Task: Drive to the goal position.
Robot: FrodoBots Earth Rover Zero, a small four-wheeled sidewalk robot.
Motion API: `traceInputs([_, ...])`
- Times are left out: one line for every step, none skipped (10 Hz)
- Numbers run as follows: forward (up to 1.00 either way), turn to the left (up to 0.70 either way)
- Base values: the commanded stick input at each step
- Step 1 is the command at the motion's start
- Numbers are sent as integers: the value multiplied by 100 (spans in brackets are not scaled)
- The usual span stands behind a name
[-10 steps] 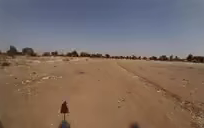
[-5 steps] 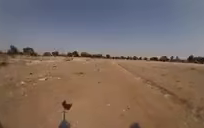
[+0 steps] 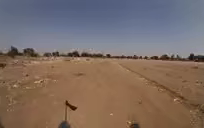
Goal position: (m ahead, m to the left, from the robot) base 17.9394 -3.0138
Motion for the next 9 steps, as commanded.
traceInputs([50, 0])
traceInputs([50, 0])
traceInputs([50, 0])
traceInputs([50, 0])
traceInputs([50, 0])
traceInputs([50, 0])
traceInputs([50, 0])
traceInputs([50, 0])
traceInputs([50, 0])
